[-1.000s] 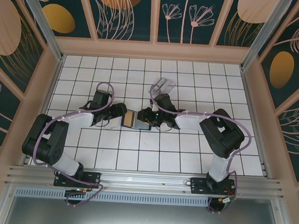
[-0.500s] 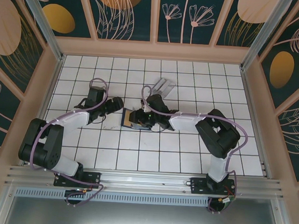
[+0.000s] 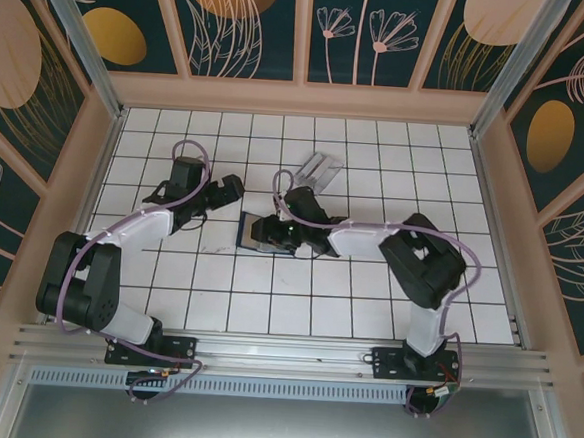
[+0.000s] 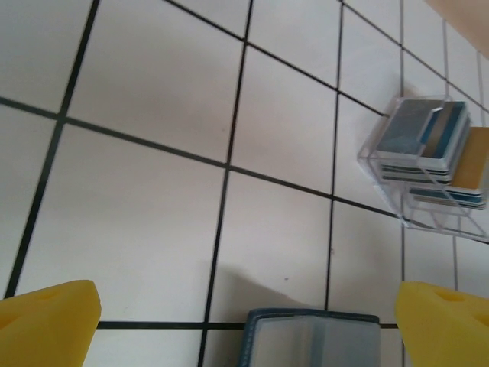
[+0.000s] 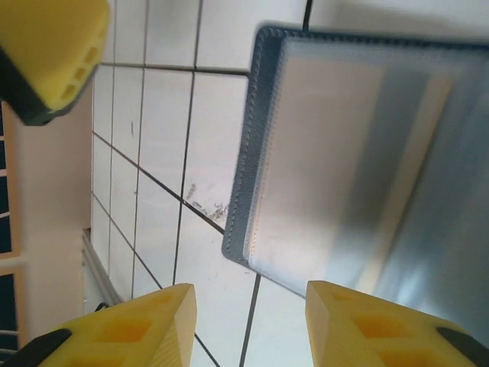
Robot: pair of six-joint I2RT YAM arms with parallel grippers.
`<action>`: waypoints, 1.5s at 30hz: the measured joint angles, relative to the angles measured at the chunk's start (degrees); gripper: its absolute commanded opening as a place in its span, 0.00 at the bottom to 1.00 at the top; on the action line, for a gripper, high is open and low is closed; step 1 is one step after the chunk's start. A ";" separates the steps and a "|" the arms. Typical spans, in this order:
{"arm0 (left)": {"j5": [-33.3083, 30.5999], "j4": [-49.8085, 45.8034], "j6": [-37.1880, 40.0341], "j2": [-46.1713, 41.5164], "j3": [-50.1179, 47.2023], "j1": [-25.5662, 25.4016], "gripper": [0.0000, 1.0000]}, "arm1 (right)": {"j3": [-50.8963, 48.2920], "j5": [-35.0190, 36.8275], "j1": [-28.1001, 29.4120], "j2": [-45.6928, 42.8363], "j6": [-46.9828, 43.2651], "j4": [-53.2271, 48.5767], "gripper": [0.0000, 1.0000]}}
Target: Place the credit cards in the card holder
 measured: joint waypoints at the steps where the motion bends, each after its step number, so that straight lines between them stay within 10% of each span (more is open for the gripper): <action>1: 0.20 0.20 0.00 -0.02 0.24 -0.13 0.98 | -0.98 2.49 -0.22 -3.34 -1.18 -1.31 0.54; 5: -1.22 -1.29 0.96 0.24 4.24 -2.82 0.99 | -5.01 17.00 -1.14 -18.45 -4.28 -5.46 0.99; 15: -5.60 -0.85 9.55 13.55 28.41 -14.88 0.99 | -9.05 39.47 -15.26 -34.99 -9.01 -18.73 0.99; 24: -8.28 -7.04 21.53 28.50 46.03 -19.85 0.99 | -18.21 27.36 -31.54 -37.64 -7.63 -21.42 0.92; 45: -12.52 -23.65 33.31 47.58 66.51 -21.46 0.99 | -17.99 15.34 -36.02 -30.91 -7.67 -20.70 0.91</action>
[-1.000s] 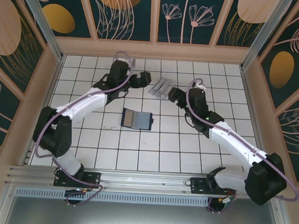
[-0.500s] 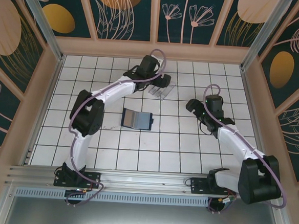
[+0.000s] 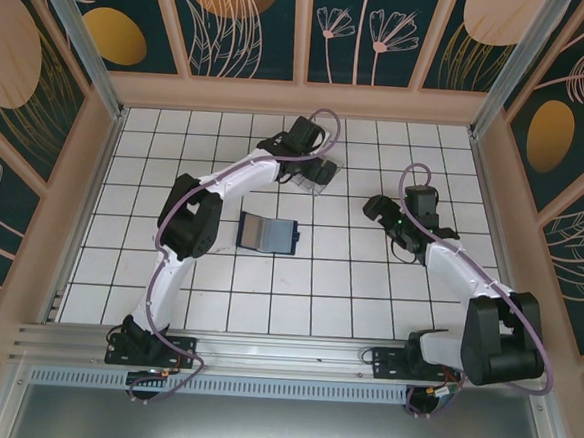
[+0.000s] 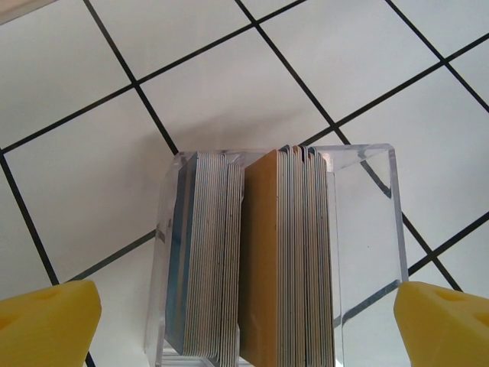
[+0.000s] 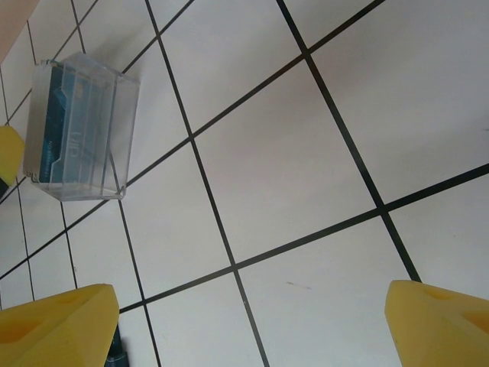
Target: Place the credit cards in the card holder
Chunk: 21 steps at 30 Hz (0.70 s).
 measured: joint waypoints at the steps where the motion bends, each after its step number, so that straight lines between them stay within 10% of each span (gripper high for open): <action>1: -0.15 -0.37 0.04 0.35 0.66 0.00 0.99 | 0.00 -0.17 -0.04 0.09 -0.02 0.00 0.91; 21: -3.82 -4.79 1.49 4.20 4.74 0.00 0.98 | 0.98 -1.84 -0.50 1.05 -2.56 -0.26 0.91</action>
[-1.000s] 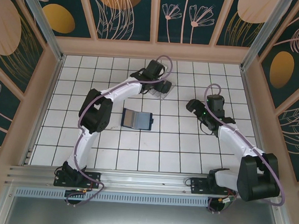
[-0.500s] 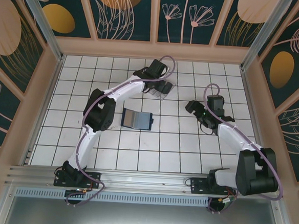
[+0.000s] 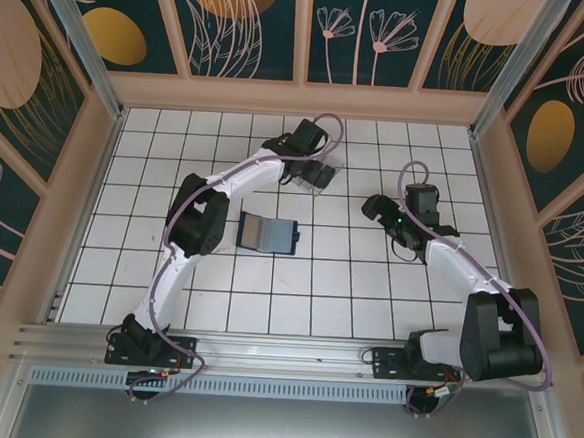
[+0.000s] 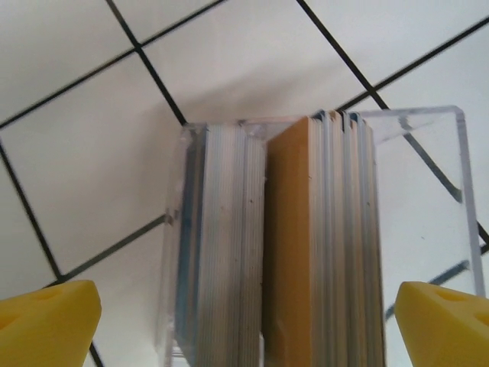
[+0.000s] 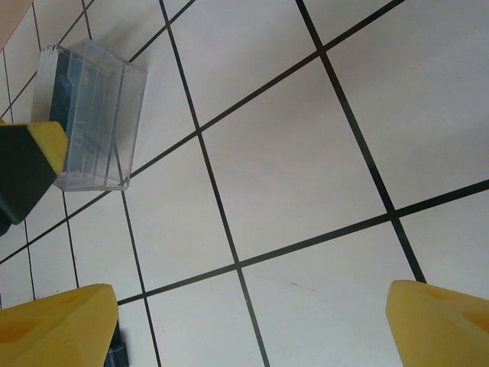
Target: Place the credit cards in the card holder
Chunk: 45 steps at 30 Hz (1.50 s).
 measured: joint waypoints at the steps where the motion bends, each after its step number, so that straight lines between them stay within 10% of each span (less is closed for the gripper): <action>1: -1.18 0.00 0.00 0.00 0.20 0.00 0.99 | 0.00 0.00 0.00 0.00 0.00 -0.02 0.91; 9: -9.42 -0.17 -0.02 0.00 0.70 -0.26 0.99 | 0.00 0.02 -0.28 -0.22 -0.42 -0.26 0.92; 26: -6.95 -0.15 0.44 1.60 2.08 -0.26 0.98 | 0.00 -0.04 -0.39 -0.55 -0.42 -0.48 0.92; 45: -14.64 3.54 -0.22 0.39 -1.22 -0.37 0.74 | 0.00 -0.26 -0.39 -0.55 -0.39 -0.61 0.91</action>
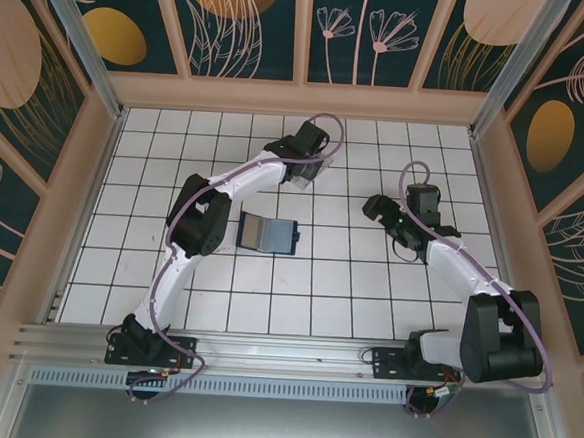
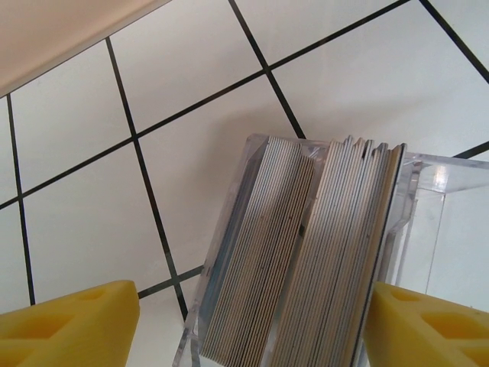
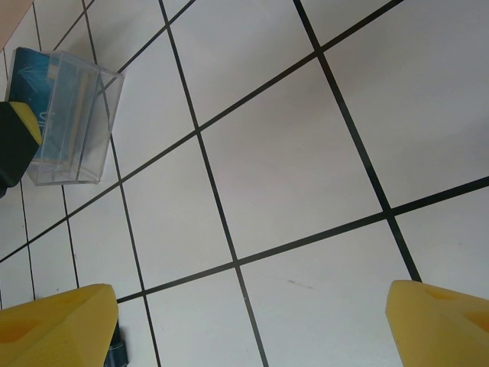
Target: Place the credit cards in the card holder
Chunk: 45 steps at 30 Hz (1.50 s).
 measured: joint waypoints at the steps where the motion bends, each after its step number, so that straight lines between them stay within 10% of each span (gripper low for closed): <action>1: 0.02 0.13 0.00 0.00 0.00 0.00 0.74 | 0.00 0.02 0.00 0.00 0.00 -0.02 0.91; 45: -0.22 0.79 0.13 -0.28 1.22 0.00 0.65 | 0.00 -2.58 0.00 1.33 0.04 0.22 0.88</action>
